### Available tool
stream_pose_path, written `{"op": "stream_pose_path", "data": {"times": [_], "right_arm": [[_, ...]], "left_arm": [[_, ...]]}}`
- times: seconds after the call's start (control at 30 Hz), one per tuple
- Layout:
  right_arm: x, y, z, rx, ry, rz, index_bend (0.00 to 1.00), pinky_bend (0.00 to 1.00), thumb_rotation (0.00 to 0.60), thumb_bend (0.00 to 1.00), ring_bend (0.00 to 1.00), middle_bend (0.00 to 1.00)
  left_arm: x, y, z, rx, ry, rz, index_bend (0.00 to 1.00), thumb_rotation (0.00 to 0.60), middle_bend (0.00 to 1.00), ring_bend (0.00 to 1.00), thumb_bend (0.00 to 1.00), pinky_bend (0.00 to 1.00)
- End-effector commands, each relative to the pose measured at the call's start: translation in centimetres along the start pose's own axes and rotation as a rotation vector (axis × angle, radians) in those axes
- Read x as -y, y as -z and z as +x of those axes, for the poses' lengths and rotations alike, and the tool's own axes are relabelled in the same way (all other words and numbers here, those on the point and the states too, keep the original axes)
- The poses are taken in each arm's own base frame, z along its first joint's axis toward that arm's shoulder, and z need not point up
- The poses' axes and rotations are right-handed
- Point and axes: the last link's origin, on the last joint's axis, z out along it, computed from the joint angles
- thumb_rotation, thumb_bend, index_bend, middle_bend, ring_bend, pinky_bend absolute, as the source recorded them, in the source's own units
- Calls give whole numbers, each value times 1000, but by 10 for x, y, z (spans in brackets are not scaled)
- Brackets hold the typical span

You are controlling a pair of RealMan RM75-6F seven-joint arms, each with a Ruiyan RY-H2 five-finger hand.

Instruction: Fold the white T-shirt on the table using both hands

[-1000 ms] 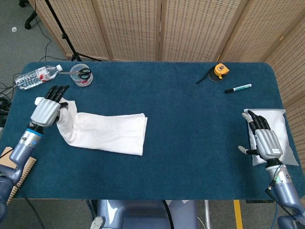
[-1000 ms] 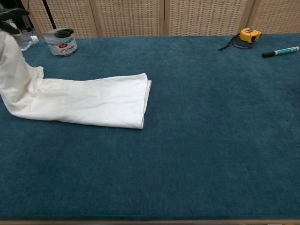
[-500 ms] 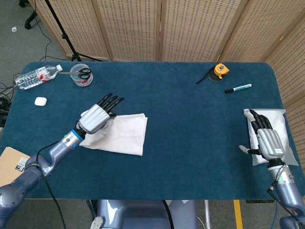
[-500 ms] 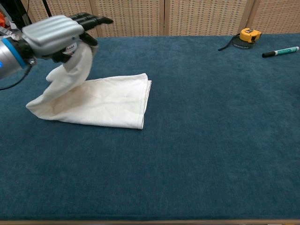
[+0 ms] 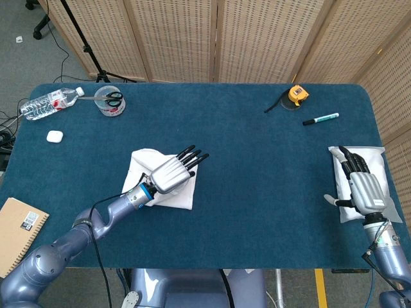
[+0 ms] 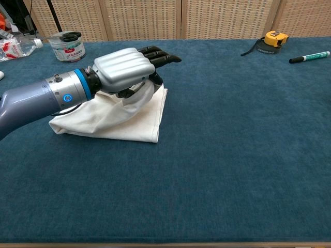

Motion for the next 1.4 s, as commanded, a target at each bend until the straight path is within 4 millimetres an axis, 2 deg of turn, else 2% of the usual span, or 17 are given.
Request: {"op": "stream_pose_path", "data": {"times": [0.03, 0.23, 0.3, 0.37, 0.4, 0.43, 0.53, 0.63, 0.8, 0.97, 1.2, 1.4], "right_arm": [[0, 0, 0, 1, -2, -1, 0, 0, 600, 131, 0, 0], [0, 0, 0, 1, -2, -3, 0, 0, 600, 131, 0, 0], [0, 0, 0, 2, -1, -3, 0, 0, 600, 131, 0, 0], [0, 0, 0, 4, -1, -3, 0, 0, 600, 131, 0, 0], [0, 0, 0, 4, -1, -3, 0, 0, 600, 131, 0, 0], [0, 0, 0, 4, 0, -2, 0, 0, 600, 131, 0, 0], [0, 0, -1, 6, 1, -1, 0, 0, 600, 131, 0, 0], [1, 0, -2, 9, 3, 0, 0, 0, 600, 131, 0, 0], [1, 0, -3, 11, 5, 3, 0, 0, 600, 131, 0, 0], [2, 1, -3, 13, 6, 6, 0, 0, 600, 131, 0, 0], [4, 1, -4, 15, 9, 10, 0, 0, 600, 131, 0, 0], [3, 1, -5, 17, 11, 7, 0, 0, 600, 131, 0, 0]], "left_arm": [[-3, -9, 1, -2, -21, 5, 701, 600, 0, 0, 866, 0], [-9, -20, -5, 32, -59, 7, 691, 600, 0, 0, 821, 0], [-10, -20, -8, 42, -58, 23, 489, 600, 0, 0, 726, 0], [-12, -21, -9, 39, -29, 57, 95, 600, 0, 0, 522, 0], [-13, -23, -9, 29, 9, 79, 22, 600, 0, 0, 454, 0], [-14, -23, -8, 20, 37, 91, 0, 600, 0, 0, 363, 0], [-13, -26, -1, -18, 97, 133, 0, 600, 0, 0, 191, 0], [-11, -28, 5, -36, 127, 152, 0, 600, 0, 0, 106, 0], [-4, -25, 22, -107, 166, 172, 0, 600, 0, 0, 98, 0], [14, -11, 33, -114, 128, 192, 0, 600, 0, 0, 102, 0], [35, 10, 29, -63, 137, 258, 0, 600, 0, 0, 109, 0], [28, 23, 21, -28, 206, 228, 0, 600, 0, 0, 112, 0]]}}
